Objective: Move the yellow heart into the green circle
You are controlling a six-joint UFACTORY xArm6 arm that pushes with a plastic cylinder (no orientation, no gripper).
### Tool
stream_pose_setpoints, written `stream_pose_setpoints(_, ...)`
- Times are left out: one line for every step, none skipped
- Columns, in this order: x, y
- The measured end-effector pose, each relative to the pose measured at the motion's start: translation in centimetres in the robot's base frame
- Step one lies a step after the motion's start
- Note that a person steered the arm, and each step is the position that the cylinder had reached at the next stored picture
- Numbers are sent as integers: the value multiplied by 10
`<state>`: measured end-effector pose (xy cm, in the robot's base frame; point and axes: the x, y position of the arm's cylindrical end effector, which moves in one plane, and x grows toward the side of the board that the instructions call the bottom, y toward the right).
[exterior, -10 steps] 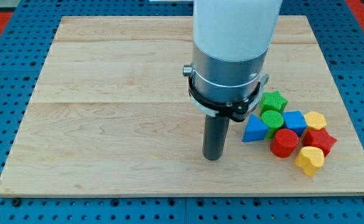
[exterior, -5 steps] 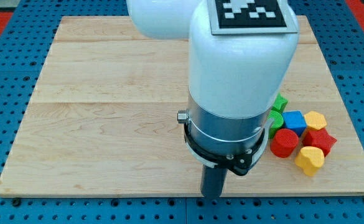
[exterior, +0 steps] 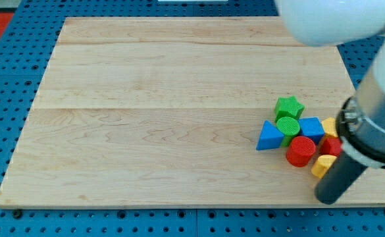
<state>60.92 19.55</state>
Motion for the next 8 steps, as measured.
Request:
stream_pose_setpoints(-1,15)
stream_pose_setpoints(-18,17)
stream_pose_setpoints(-41,5)
stream_pose_setpoints(-61,-15)
stream_pose_setpoints(-67,-43)
stream_pose_setpoints(-77,-49)
stream_pose_setpoints(-72,-49)
stream_pose_setpoints(-72,-51)
